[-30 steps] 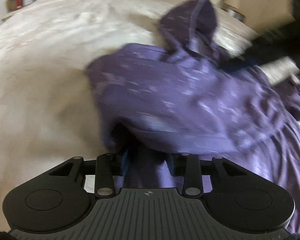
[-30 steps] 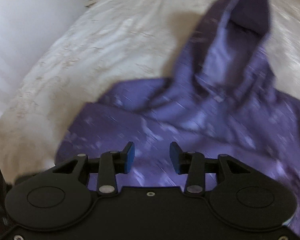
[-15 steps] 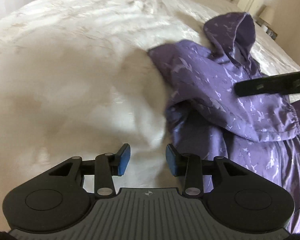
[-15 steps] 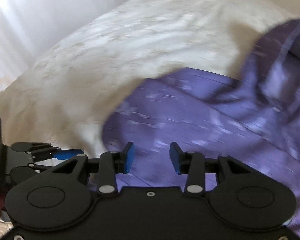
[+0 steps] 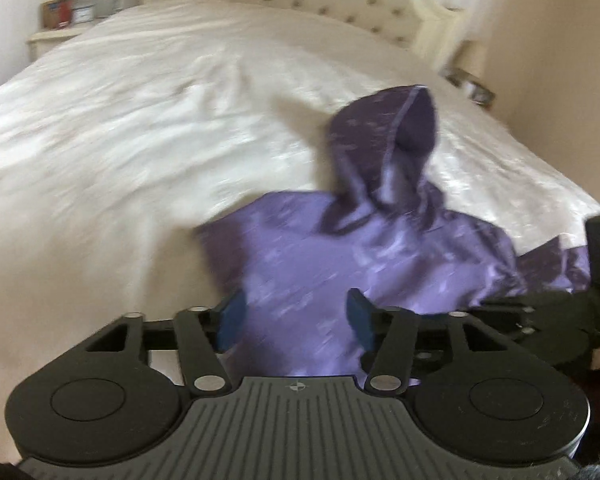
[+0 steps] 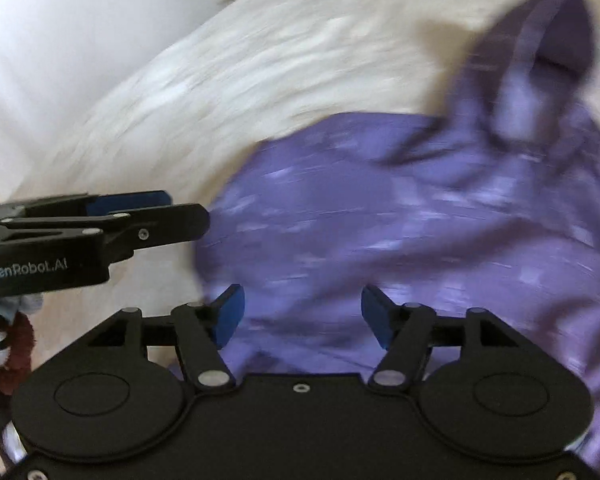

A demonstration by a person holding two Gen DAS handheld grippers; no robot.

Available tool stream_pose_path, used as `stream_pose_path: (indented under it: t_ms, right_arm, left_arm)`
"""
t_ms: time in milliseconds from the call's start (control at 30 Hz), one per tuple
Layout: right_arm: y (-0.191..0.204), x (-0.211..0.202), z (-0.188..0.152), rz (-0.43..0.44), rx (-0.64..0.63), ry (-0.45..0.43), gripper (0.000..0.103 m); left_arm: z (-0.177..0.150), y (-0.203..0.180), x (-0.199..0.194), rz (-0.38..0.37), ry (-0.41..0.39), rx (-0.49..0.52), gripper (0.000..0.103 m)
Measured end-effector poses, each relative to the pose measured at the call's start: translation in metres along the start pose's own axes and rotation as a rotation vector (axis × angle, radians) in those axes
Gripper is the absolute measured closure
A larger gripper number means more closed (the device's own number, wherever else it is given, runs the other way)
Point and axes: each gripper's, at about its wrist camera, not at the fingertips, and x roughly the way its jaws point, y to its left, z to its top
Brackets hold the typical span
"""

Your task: Fold large clothes

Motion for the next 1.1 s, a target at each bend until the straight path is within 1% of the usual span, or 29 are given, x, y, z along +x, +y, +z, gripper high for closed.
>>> stream_pose_path:
  t_ms: [67, 100, 200, 233, 300, 333, 367, 400, 433, 500, 600, 733, 800, 900, 1000, 1100]
  right_arm:
    - [-0.026, -0.007, -0.003, -0.055, 0.083, -0.007, 0.025]
    - [-0.043, -0.011, -0.006, -0.089, 0.134, -0.010, 0.025]
    - [-0.089, -0.018, -0.022, -0.192, 0.297, 0.000, 0.025]
    - [-0.102, -0.019, -0.027, -0.228, 0.343, 0.011, 0.025]
    - [-0.129, -0.024, -0.040, -0.295, 0.419, 0.036, 0.027]
    - [-0.140, -0.028, -0.046, -0.292, 0.447, 0.031, 0.029]
    - [-0.145, -0.033, -0.051, -0.264, 0.463, 0.018, 0.030]
    - [-0.150, -0.038, -0.053, -0.239, 0.480, 0.007, 0.030]
    - [-0.151, -0.042, -0.053, -0.228, 0.486, 0.000, 0.030]
    - [-0.151, -0.053, -0.055, -0.208, 0.489, -0.021, 0.027]
    - [-0.148, -0.081, -0.064, -0.157, 0.512, -0.078, 0.026]
    - [-0.157, -0.119, -0.080, -0.109, 0.523, -0.130, 0.025]
    - [-0.168, -0.135, -0.085, -0.110, 0.531, -0.137, 0.025]
    - [-0.197, -0.161, -0.097, -0.124, 0.565, -0.155, 0.025]
    - [-0.227, -0.194, -0.110, -0.175, 0.584, -0.182, 0.025]
    - [-0.261, -0.227, -0.120, -0.229, 0.608, -0.214, 0.025]
  left_arm:
    - [0.004, -0.010, 0.020, -0.031, 0.003, 0.017, 0.041]
    - [0.003, -0.010, 0.031, -0.034, 0.017, 0.014, 0.041]
    - [-0.004, 0.002, 0.064, 0.029, 0.125, -0.020, 0.041]
    - [-0.009, 0.009, 0.074, 0.040, 0.162, -0.034, 0.041]
    - [-0.016, 0.017, 0.085, 0.051, 0.204, -0.033, 0.041]
    - [-0.018, 0.017, 0.087, 0.050, 0.208, -0.010, 0.041]
    - [-0.019, 0.013, 0.088, 0.057, 0.213, 0.012, 0.041]
    - [-0.020, 0.009, 0.088, 0.065, 0.217, 0.031, 0.038]
    - [-0.021, 0.005, 0.088, 0.069, 0.221, 0.043, 0.034]
    - [-0.021, 0.001, 0.083, 0.078, 0.223, 0.053, 0.033]
    - [-0.016, -0.009, 0.071, 0.100, 0.194, 0.043, 0.033]
    - [-0.012, -0.033, 0.043, 0.120, 0.140, -0.006, 0.033]
    - [-0.010, -0.049, 0.032, 0.124, 0.126, -0.015, 0.033]
    - [-0.006, -0.083, 0.026, 0.094, 0.117, -0.028, 0.033]
    - [-0.004, -0.125, 0.038, 0.036, 0.130, -0.013, 0.033]
    - [-0.005, -0.171, 0.060, -0.026, 0.148, 0.011, 0.033]
